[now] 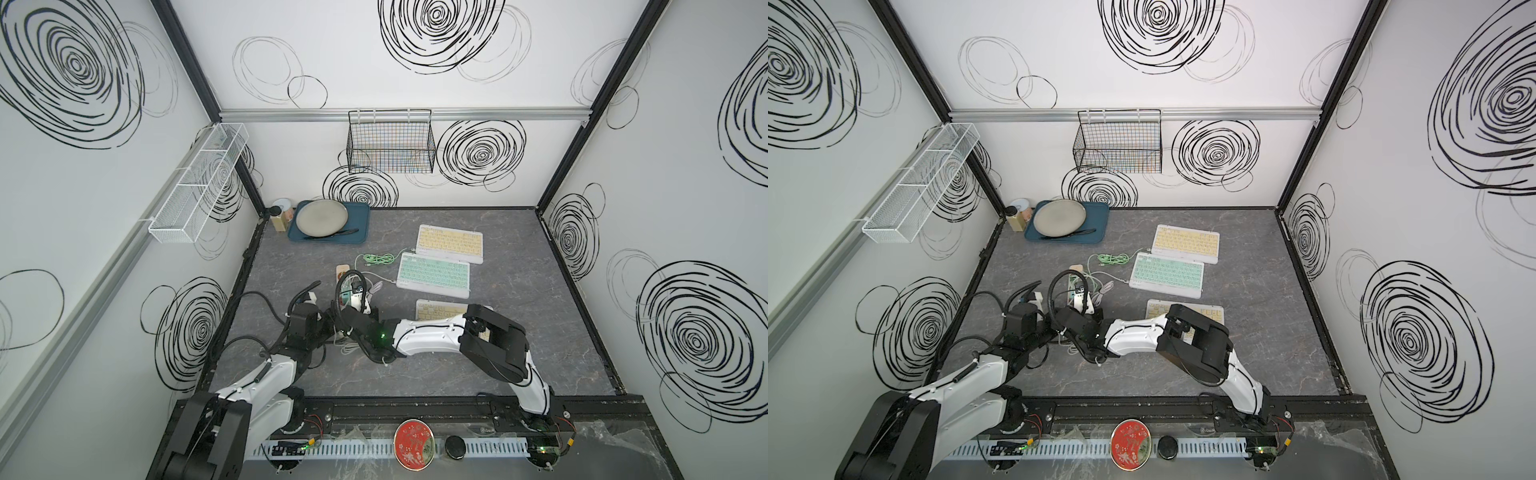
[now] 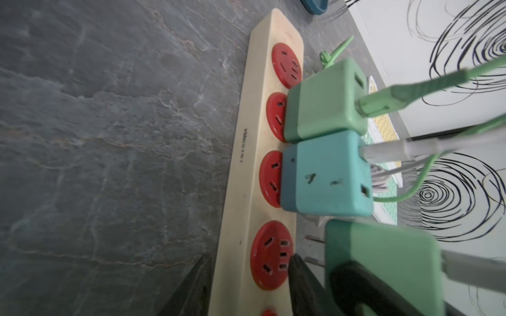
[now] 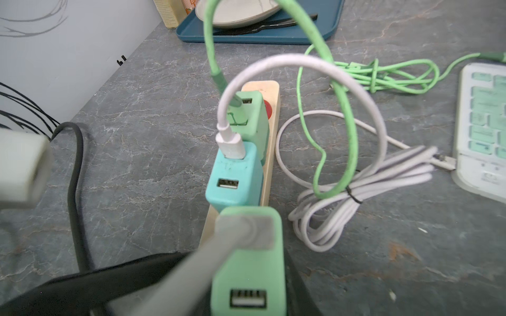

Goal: Unplug the wireless keyboard
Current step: Remove the plug from the socket, then place the plug at the center of the board.

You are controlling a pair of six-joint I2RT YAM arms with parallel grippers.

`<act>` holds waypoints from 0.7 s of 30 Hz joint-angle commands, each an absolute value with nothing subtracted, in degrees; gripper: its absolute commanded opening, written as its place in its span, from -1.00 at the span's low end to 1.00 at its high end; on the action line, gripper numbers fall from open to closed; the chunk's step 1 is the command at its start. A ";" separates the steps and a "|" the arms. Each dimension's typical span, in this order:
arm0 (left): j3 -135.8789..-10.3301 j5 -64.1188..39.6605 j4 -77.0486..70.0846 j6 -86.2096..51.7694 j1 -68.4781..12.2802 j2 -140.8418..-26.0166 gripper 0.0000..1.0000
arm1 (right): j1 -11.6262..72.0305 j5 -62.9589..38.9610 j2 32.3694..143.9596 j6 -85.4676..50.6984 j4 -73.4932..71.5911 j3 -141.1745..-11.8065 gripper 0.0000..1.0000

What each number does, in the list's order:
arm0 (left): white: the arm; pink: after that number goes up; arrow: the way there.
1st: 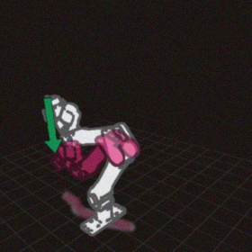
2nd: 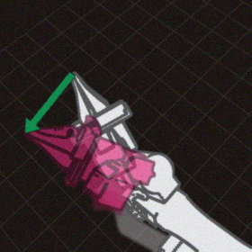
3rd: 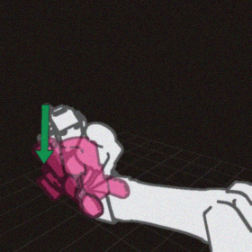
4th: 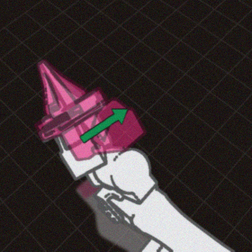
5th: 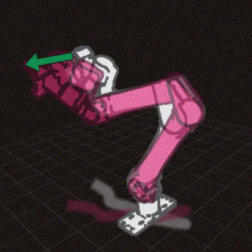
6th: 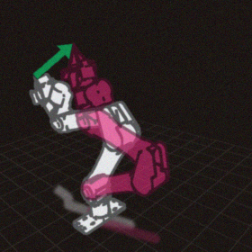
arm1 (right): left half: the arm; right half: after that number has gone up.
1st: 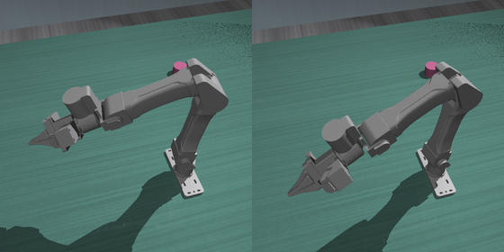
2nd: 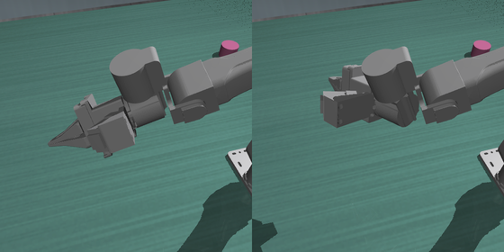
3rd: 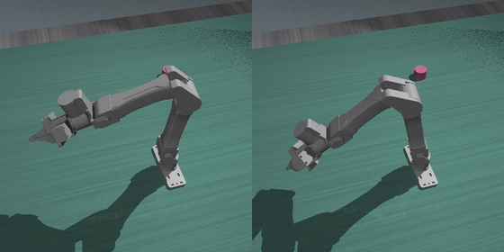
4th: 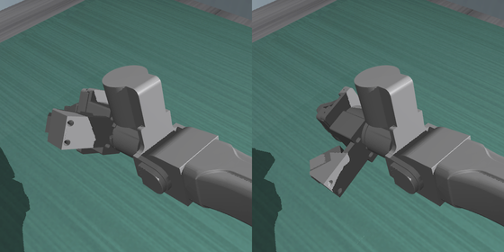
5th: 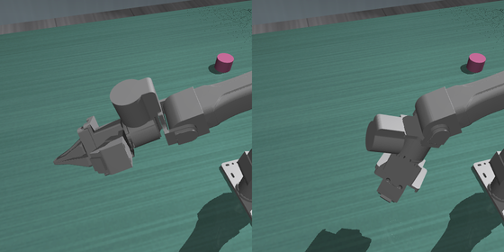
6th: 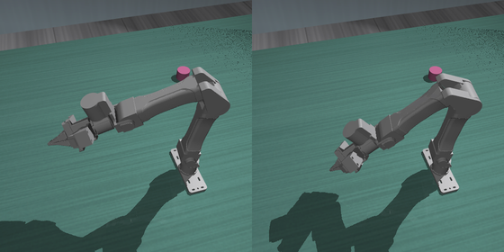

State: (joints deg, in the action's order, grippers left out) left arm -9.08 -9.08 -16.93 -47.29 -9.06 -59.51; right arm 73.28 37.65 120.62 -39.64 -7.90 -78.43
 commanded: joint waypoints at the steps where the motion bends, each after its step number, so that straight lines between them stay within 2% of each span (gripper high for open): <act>1: -9.89 -7.09 -14.60 -45.32 -4.91 -58.33 0.00 | 73.91 43.29 112.88 -37.56 -6.46 -76.84 -1.00; 7: -10.01 -5.65 -10.36 -44.13 1.09 -53.42 0.02 | 73.35 49.04 102.41 -36.61 5.70 -69.03 -1.00; 13: -9.66 -6.75 -8.15 -43.49 6.38 -50.33 0.03 | 72.73 52.74 99.14 -37.68 21.12 -67.69 -1.00; 16: -8.07 -7.92 -9.73 -44.27 8.00 -48.78 0.03 | 72.96 52.78 102.88 -37.38 29.36 -70.98 -1.00; 21: -7.21 -10.20 -11.91 -44.65 9.55 -50.17 0.05 | 73.80 52.70 117.38 -43.19 45.64 -84.16 -1.00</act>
